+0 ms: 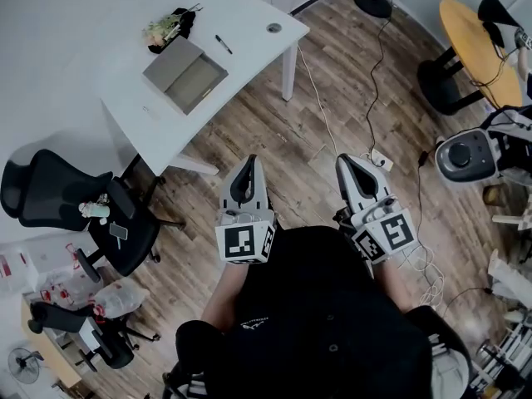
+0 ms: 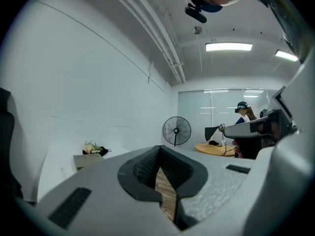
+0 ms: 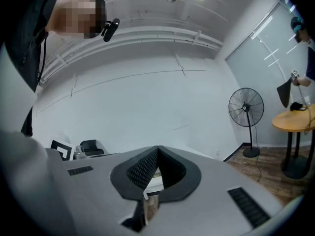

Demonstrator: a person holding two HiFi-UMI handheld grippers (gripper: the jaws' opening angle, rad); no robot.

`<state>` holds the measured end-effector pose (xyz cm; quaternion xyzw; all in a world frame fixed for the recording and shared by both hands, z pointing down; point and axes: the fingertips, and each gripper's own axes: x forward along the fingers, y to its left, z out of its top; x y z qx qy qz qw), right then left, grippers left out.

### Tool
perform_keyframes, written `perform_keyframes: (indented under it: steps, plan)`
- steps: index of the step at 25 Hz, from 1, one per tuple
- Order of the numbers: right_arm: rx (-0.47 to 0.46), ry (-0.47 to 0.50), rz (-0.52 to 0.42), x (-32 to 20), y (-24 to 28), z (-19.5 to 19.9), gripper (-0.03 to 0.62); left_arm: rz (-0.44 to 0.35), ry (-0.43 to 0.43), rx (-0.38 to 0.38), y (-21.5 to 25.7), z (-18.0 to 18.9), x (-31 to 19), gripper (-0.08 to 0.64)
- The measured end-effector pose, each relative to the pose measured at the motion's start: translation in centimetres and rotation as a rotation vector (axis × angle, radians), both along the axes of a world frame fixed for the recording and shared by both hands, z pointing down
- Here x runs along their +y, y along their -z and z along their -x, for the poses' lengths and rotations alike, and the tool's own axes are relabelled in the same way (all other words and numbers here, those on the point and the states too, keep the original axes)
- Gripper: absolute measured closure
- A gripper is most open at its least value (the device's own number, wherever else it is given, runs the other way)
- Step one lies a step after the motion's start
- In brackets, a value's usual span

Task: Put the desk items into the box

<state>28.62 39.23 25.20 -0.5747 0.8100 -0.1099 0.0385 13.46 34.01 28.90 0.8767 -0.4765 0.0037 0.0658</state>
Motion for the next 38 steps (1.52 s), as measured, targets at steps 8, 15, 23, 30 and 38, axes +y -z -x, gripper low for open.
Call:
perform_keyframes:
  steps: [8,15,23,30,38]
  plan:
    - [0.027,-0.073,0.031,-10.8,-0.1,3.0,0.594,0.012,-0.113,0.004,-0.1,1.6,-11.1,0.552]
    - [0.04,-0.104,0.061,-19.2,-0.8,6.5,0.594,-0.032,-0.138,0.007,1.1,5.4,-20.9,0.552]
    - [0.08,-0.104,0.101,-26.9,-1.8,10.4,0.592,-0.015,-0.085,0.028,0.0,11.2,-27.0,0.552]
    - [0.075,-0.105,0.152,-31.0,-2.9,10.9,0.592,0.017,-0.003,0.024,-1.6,14.8,-29.7,0.552]
    - [0.081,-0.018,0.152,-37.0,-3.3,11.9,0.592,0.022,0.106,0.019,-1.7,17.5,-32.6,0.552]
